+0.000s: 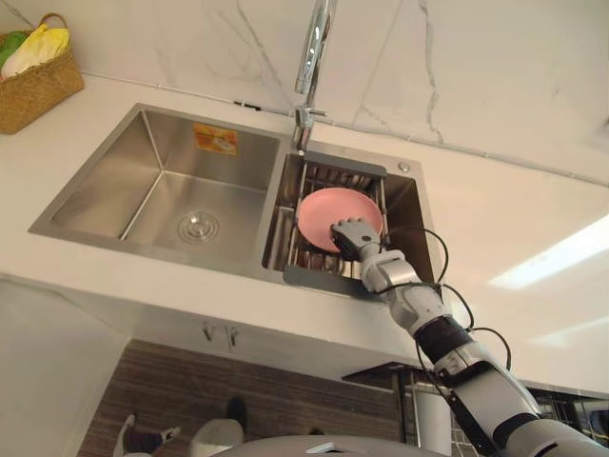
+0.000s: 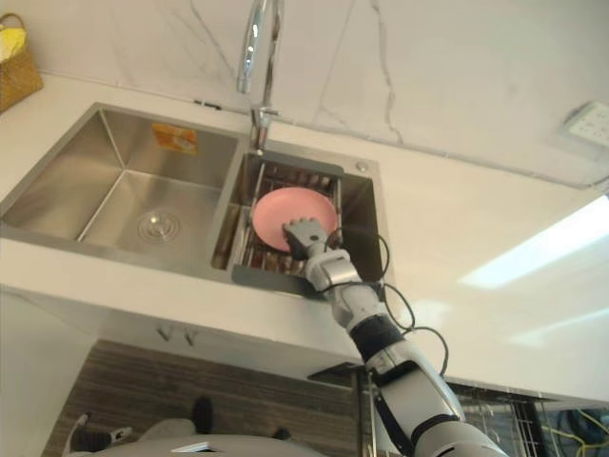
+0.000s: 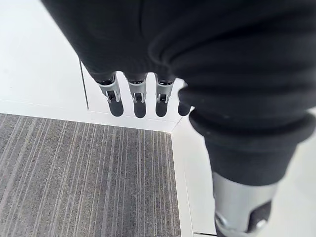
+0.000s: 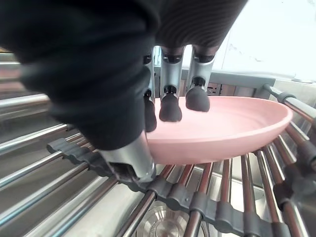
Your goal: Walk over to the sink, pick up the cup, carry it to the dishwasher, place the cup inside the dishwasher, then close the dishwasher door
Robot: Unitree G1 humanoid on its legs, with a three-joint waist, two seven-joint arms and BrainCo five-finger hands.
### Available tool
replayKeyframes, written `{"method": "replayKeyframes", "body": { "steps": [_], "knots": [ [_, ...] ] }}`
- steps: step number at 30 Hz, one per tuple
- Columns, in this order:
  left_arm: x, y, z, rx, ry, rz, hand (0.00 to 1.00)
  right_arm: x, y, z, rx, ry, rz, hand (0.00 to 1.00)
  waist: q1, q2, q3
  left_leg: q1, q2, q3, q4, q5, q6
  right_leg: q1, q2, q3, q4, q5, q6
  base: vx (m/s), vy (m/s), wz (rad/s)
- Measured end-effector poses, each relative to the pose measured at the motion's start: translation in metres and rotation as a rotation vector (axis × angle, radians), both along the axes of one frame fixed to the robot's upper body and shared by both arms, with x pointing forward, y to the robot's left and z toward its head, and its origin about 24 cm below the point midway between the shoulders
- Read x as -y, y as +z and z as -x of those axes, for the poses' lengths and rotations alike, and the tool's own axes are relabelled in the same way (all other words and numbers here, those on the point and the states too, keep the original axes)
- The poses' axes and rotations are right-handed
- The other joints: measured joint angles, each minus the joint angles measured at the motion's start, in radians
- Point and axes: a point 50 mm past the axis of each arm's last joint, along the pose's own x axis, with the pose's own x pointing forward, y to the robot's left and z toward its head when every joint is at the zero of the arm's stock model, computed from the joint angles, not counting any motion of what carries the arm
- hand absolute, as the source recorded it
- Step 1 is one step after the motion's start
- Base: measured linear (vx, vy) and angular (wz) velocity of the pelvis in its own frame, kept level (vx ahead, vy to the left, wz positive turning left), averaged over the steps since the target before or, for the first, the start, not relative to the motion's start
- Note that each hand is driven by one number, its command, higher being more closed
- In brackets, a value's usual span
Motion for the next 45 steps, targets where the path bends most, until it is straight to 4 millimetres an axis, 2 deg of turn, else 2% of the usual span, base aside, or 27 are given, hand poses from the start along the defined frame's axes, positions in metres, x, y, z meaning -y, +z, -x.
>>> {"method": "replayKeyframes", "body": {
  "steps": [2, 3, 4, 7, 8, 9, 10, 18, 20, 22, 25, 30, 31, 34, 36, 45],
  "knots": [
    [0.001, 0.0, 0.0, -0.001, -0.004, 0.001, 0.0, 0.001, 0.0, 0.0, 0.004, -0.002, -0.001, 1.0, 0.0, 0.008, 0.005, 0.0, 0.001, 0.0, 0.0, 0.0, -0.001, 0.0, 0.001, 0.0, 0.0, -0.001, -0.001, -0.03, -0.011, 0.0],
    [0.001, 0.0, 0.0, -0.002, -0.005, 0.002, 0.0, 0.001, 0.0, 0.0, 0.011, -0.003, -0.004, 1.0, 0.0, -0.001, 0.0, 0.0, 0.001, 0.001, 0.0, -0.001, -0.001, 0.0, 0.001, 0.0, 0.0, -0.001, -0.001, 0.0, 0.0, 0.0],
    [0.001, 0.0, 0.001, -0.003, -0.006, 0.002, 0.0, 0.001, 0.0, 0.0, 0.019, -0.003, -0.007, 1.0, 0.0, 0.008, 0.005, 0.0, 0.001, 0.002, 0.0, -0.002, -0.001, 0.0, 0.001, 0.0, 0.0, -0.003, -0.005, 0.0, 0.0, 0.0],
    [0.0, 0.0, 0.0, -0.002, -0.006, -0.002, 0.0, 0.001, 0.001, 0.001, 0.036, -0.005, -0.054, 1.0, -0.005, 0.007, 0.004, 0.001, 0.001, 0.006, 0.0, -0.004, 0.002, 0.0, -0.001, 0.003, 0.0, -0.003, -0.004, 0.0, 0.008, -0.02],
    [0.0, 0.0, 0.0, -0.002, -0.006, -0.002, 0.0, 0.001, 0.001, 0.001, 0.04, -0.006, -0.065, 1.0, -0.006, -0.001, -0.001, 0.001, 0.0, 0.007, 0.0, -0.005, 0.002, 0.0, -0.002, 0.003, 0.0, -0.002, -0.003, 0.0, 0.0, 0.0],
    [0.0, 0.001, -0.001, 0.001, -0.009, -0.007, 0.0, 0.002, 0.002, 0.004, 0.05, -0.013, -0.098, 1.0, -0.009, 0.01, 0.006, 0.001, 0.0, 0.008, 0.0, -0.005, 0.002, -0.001, -0.002, 0.004, 0.0, -0.001, 0.0, 0.0, 0.0, 0.0],
    [0.0, 0.001, -0.002, 0.005, -0.022, -0.011, 0.0, 0.004, 0.004, 0.007, 0.068, -0.022, -0.14, 1.0, -0.011, 0.001, 0.0, 0.0, 0.0, 0.008, 0.0, -0.005, 0.002, -0.002, -0.002, 0.005, 0.0, 0.0, 0.0, 0.0, 0.0, 0.0],
    [0.002, 0.004, 0.0, 0.032, -0.039, -0.026, 0.0, 0.015, 0.021, 0.025, 0.192, -0.055, -0.34, 1.0, -0.031, 0.042, 0.014, 0.009, 0.002, 0.027, 0.001, 0.007, 0.0, -0.004, -0.002, 0.016, 0.001, 0.001, 0.002, 0.02, -0.002, -0.01],
    [0.004, 0.002, 0.008, 0.007, -0.052, -0.025, 0.0, 0.019, 0.034, 0.027, 0.285, -0.066, -0.404, 1.0, -0.047, 0.056, 0.014, 0.009, 0.004, 0.028, 0.001, 0.009, -0.001, -0.006, -0.002, 0.019, 0.005, 0.001, 0.002, -0.03, -0.017, -0.02],
    [0.007, 0.001, 0.012, -0.008, -0.073, -0.021, 0.0, 0.03, 0.055, 0.027, 0.417, -0.1, -0.45, 1.0, -0.048, 0.068, 0.01, 0.012, 0.005, 0.032, 0.001, 0.011, 0.0, -0.007, -0.002, 0.023, 0.01, 0.001, 0.002, -0.04, -0.003, -0.06],
    [0.008, 0.001, 0.018, -0.022, -0.072, -0.021, 0.0, 0.044, 0.076, 0.03, 0.562, -0.133, -0.484, 1.0, -0.048, 0.075, 0.003, 0.016, 0.009, 0.039, 0.0, 0.012, 0.002, -0.006, 0.0, 0.025, 0.012, 0.001, 0.001, -0.05, -0.004, -0.06],
    [0.011, 0.0, 0.018, -0.027, -0.09, -0.016, 0.0, 0.045, 0.078, 0.032, 0.6, -0.121, -0.491, 1.0, -0.05, 0.076, 0.003, 0.015, 0.015, 0.046, 0.0, 0.011, -0.001, -0.007, 0.005, 0.027, 0.009, 0.005, -0.004, -0.05, -0.004, -0.04],
    [0.013, -0.001, 0.018, -0.027, -0.1, -0.017, 0.0, 0.045, 0.078, 0.032, 0.596, -0.121, -0.505, 0.0, -0.05, 0.076, 0.003, 0.015, 0.015, 0.047, 0.0, 0.011, -0.001, -0.008, 0.006, 0.027, 0.007, 0.005, -0.004, -0.03, 0.008, -0.02],
    [0.013, -0.001, 0.018, -0.026, -0.1, -0.019, 0.0, 0.045, 0.078, 0.031, 0.571, -0.116, -0.534, 0.0, -0.051, 0.076, 0.003, 0.014, 0.015, 0.048, 0.0, 0.01, -0.001, -0.007, 0.006, 0.027, 0.005, 0.006, -0.004, 0.0, 0.0, 0.0],
    [0.013, 0.0, 0.017, -0.026, -0.1, -0.02, 0.0, 0.043, 0.076, 0.03, 0.49, -0.076, -0.531, 0.0, -0.051, 0.075, 0.003, 0.013, 0.014, 0.048, 0.0, 0.008, -0.001, -0.007, 0.006, 0.027, 0.003, 0.007, -0.003, 0.0, 0.0, 0.0],
    [0.013, 0.0, 0.017, -0.024, -0.1, -0.02, 0.0, 0.035, 0.055, 0.031, 0.083, 0.069, -0.339, 0.0, -0.051, 0.073, 0.001, 0.014, 0.015, 0.047, 0.001, 0.012, 0.004, -0.005, 0.007, 0.023, -0.001, 0.006, -0.002, 0.02, -0.001, 0.01]
  ]
}}
